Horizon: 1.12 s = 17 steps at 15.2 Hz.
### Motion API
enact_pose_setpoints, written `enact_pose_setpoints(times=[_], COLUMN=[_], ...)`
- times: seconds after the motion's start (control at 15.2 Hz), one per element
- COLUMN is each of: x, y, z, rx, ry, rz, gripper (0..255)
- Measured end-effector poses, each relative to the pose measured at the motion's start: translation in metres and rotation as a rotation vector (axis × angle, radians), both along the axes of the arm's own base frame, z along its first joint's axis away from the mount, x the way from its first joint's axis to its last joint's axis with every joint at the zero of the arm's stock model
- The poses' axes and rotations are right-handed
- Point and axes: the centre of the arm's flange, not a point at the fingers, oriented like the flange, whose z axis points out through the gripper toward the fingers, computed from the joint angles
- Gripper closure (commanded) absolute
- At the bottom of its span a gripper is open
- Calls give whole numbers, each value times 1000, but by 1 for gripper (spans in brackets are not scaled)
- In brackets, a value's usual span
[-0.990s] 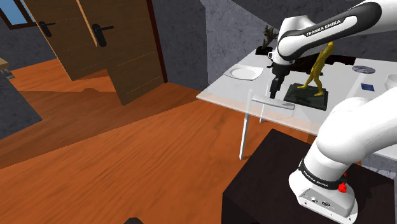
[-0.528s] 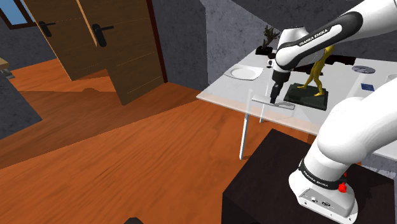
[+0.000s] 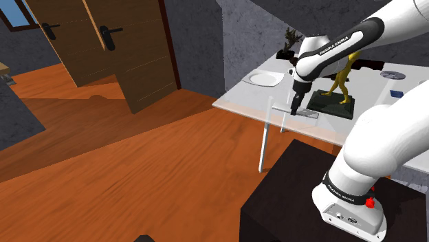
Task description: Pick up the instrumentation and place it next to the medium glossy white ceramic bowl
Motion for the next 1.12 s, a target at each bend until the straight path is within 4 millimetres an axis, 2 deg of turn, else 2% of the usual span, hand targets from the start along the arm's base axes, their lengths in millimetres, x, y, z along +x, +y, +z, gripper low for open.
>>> enact_pose_setpoints(times=[0.07,0.13,0.79,1.12], x=[0,0,0,0], y=[0,0,0,-1], z=[0,0,0,22], rx=[0,0,0,0], ry=[0,0,0,-1], rz=[0,0,0,0], gripper=[0,255,255,255])
